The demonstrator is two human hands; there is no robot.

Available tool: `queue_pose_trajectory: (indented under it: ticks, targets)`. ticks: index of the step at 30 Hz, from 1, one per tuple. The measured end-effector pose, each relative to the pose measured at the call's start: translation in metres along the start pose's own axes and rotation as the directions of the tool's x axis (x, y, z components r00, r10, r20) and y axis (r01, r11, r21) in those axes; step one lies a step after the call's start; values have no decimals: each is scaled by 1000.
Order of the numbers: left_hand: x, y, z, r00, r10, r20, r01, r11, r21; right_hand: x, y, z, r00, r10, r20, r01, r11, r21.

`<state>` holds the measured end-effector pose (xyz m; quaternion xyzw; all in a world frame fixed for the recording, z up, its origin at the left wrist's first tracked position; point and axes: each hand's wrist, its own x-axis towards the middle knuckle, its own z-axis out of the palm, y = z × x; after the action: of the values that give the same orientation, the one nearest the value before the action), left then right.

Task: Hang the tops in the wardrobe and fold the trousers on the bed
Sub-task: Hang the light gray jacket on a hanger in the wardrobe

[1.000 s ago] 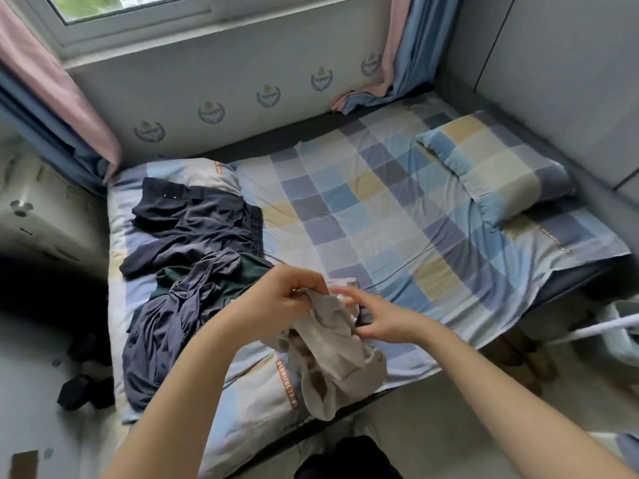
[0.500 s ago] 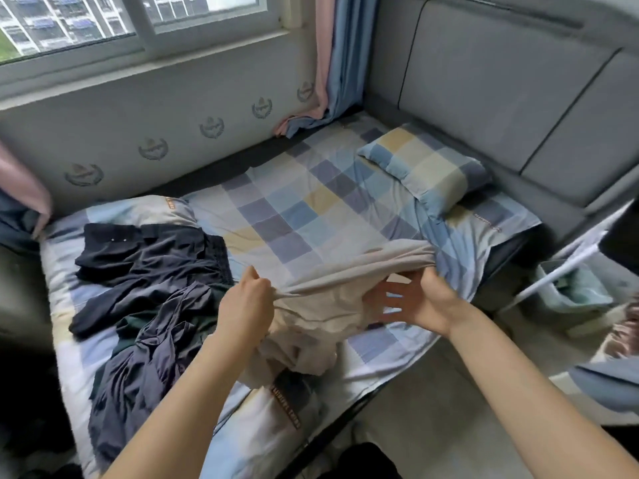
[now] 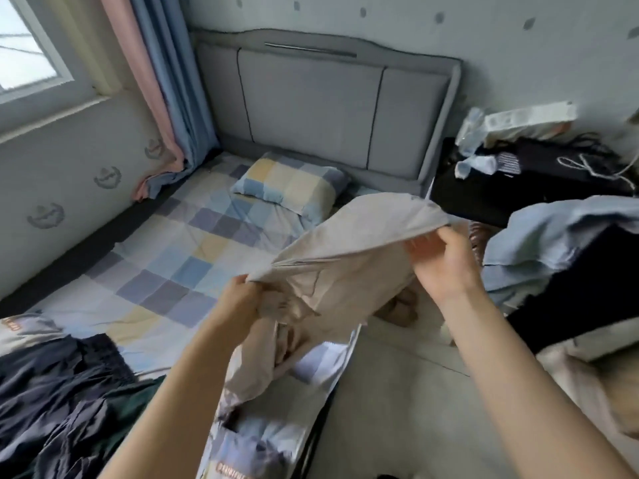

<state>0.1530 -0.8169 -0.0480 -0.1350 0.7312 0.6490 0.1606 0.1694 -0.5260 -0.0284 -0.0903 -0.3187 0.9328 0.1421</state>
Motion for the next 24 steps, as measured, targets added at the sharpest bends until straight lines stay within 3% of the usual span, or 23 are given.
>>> queue_pose_trajectory:
  ticks: [3,7,10,14,17,22,24]
  targets:
    - [-7,25,50,980,-28,198,34,999,-28,5,-33,-20,996,-29,-79,26,999,-47]
    - [-25,62,128,919,-11,395,12,1000,0,2,-75,-54,970,61,-235,-97,985,-144]
    - [-45,85,188,895,27,446,-39,999,17,-12,-95,-90,915,77,-397,-231,906,-356]
    - [-73,102,263,838,61,542,-109,992,58,-51,-122,-136,892,136,-431,-385,727,-568]
    - [-94,107,331,763,71,643,-139,989,55,-87,-160,-168,887,89,-453,-401,636,-659]
    - [-136,104,441,614,79,785,-218,973,72,-144,-219,-206,933,12,-359,-267,691,-671]
    - [-154,100,475,535,58,843,-268,958,104,-155,-235,-225,890,-151,-431,-284,556,-781]
